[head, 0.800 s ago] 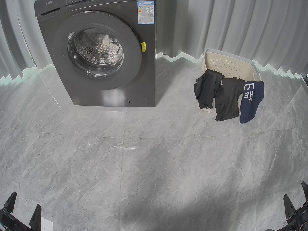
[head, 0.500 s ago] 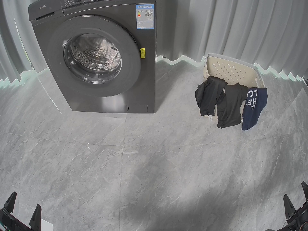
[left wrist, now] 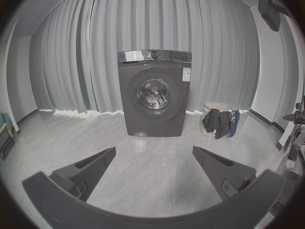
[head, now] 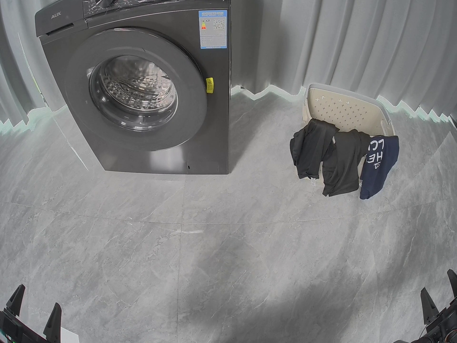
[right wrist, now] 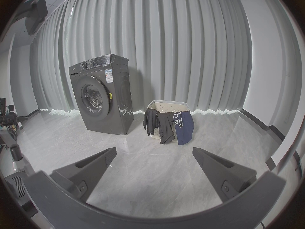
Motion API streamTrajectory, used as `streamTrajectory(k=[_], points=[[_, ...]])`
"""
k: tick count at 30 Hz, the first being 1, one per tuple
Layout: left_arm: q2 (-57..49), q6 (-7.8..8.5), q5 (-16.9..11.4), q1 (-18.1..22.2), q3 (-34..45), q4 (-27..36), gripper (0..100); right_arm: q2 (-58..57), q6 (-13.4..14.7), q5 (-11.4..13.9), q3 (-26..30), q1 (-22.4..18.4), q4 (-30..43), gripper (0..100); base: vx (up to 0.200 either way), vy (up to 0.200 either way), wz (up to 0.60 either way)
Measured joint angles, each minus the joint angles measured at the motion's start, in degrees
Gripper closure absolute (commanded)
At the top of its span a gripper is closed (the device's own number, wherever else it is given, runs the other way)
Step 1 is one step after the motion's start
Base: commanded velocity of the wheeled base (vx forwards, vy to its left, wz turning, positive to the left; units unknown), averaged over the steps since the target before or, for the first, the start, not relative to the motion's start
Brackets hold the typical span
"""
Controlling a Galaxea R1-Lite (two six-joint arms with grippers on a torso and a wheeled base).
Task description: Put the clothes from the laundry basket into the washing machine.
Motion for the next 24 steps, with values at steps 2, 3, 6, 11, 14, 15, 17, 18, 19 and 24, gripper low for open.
streamTrajectory(k=[2, 3, 6, 11, 14, 15, 17, 18, 19, 24], points=[[0.0, -0.02, 0.0, -0.01, 0.0, 0.0, 0, 0.0, 0.0, 0.0, 0.0, -0.11, 0.0, 0, 0.0, -0.2, 0.0], [0.0, -0.02, -0.02, 0.0, 0.0, 0.0, 0, 0.0, 0.02, -0.02, 0.0, -0.13, -0.02, 0, 0.0, -0.2, 0.0], [0.0, -0.02, 0.0, 0.0, 0.0, 0.0, 0, 0.0, 0.0, 0.0, 0.0, -0.02, 0.0, 0, 0.0, -0.2, 0.0], [0.0, -0.05, -0.02, 0.02, 0.0, 0.0, 0, 0.0, 0.0, 0.0, 0.0, 0.02, 0.0, 0, 0.0, -0.2, 0.0], [0.0, -0.02, 0.0, 0.0, 0.0, -0.02, 0, 0.0, 0.0, -0.02, 0.0, -0.02, 0.0, 0, 0.0, -0.2, 0.0], [0.0, 0.0, -0.02, 0.0, 0.0, 0.0, 0, 0.0, 0.02, -0.02, 0.0, -0.02, -0.02, 0, 0.0, -0.2, 0.0], [0.0, 0.02, -0.02, 0.0, 0.0, 0.0, 0, 0.0, 0.0, -0.02, 0.0, -0.02, -0.05, 0, 0.0, -0.2, 0.0], [0.0, 0.02, -0.02, 0.0, 0.0, -0.05, 0, 0.0, 0.0, -0.02, 0.0, -0.02, 0.02, 0, 0.0, -0.2, 0.0], [0.0, 0.0, 0.0, 0.0, 0.0, 0.0, 0, 0.0, 0.0, 0.0, 0.0, -0.02, -0.05, 0, 0.0, -0.2, 0.0], [0.0, 0.02, -0.02, 0.0, 0.0, -0.05, 0, 0.0, 0.02, -0.02, 0.0, -0.02, 0.02, 0, 0.0, -0.2, 0.0]])
